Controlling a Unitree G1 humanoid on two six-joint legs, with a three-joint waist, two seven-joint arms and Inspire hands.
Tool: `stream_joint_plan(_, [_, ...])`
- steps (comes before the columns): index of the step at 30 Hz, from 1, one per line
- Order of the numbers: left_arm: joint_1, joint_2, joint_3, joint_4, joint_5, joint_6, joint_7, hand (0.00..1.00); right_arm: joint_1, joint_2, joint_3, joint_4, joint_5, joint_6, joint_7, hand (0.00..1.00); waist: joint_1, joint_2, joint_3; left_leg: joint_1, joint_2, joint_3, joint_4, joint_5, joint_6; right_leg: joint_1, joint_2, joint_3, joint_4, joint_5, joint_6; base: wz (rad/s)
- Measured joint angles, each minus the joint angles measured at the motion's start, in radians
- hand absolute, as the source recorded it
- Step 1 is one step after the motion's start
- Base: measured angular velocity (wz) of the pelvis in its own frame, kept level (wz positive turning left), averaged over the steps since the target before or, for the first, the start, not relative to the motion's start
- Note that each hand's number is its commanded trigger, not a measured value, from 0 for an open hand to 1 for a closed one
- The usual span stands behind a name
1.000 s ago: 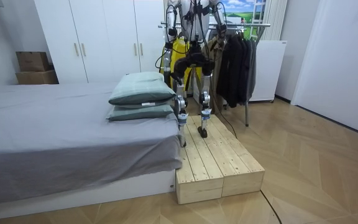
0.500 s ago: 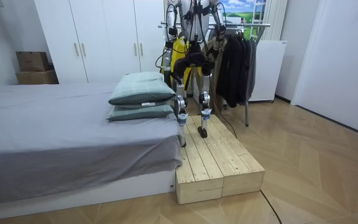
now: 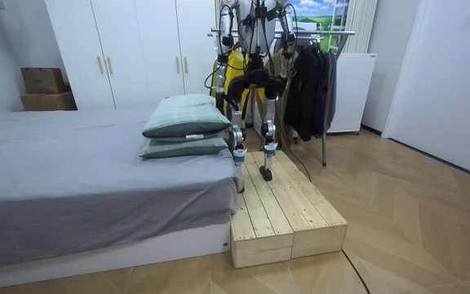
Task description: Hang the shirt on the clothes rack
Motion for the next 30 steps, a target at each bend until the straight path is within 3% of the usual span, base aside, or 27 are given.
stream_joint_plan(4, [-0.006, -0.009, 0.0, 0.018, -0.001, 0.0, 0.008, 0.0, -0.002, 0.001, 0.025, 0.086, 0.02, 0.0, 0.063, 0.0, 0.001, 0.004, 0.0005, -0.002, -0.001, 0.001, -0.002, -0.001, 0.001, -0.002, 0.001, 0.0, 0.003, 0.0, 0.001, 0.0])
stream_joint_plan(14, [-0.023, -0.018, -0.001, 0.051, -0.001, 0.003, 0.008, 0.0, -0.02, 0.001, 0.026, 0.154, 0.068, 0.002, 0.098, 0.0, 0.001, 0.01, -0.0004, -0.002, -0.001, 0.001, -0.001, -0.001, 0.001, 0.0, 0.0, -0.005, -0.002, 0.0, 0.001, 0.0])
stream_joint_plan(18, [-0.03, -0.02, -0.018, 0.059, -0.001, 0.006, 0.008, 0.0, -0.031, 0.001, 0.032, 0.154, 0.067, 0.023, 0.102, 0.0, 0.002, 0.014, -0.0008, -0.001, -0.004, -0.001, 0.0, -0.001, 0.001, -0.001, -0.004, -0.007, -0.001, -0.003, 0.004, 0.01])
stream_joint_plan(30, [-0.031, -0.022, -0.018, 0.055, -0.04, 0.003, 0.011, 0.0, -0.091, 0.009, 0.06, 0.186, 0.045, 0.045, 0.138, 0.0, 0.014, 0.018, -0.0004, -0.036, -0.008, -0.087, 0.037, -0.004, 0.007, 0.024, -0.027, -0.086, -0.002, -0.016, 0.008, 0.19])
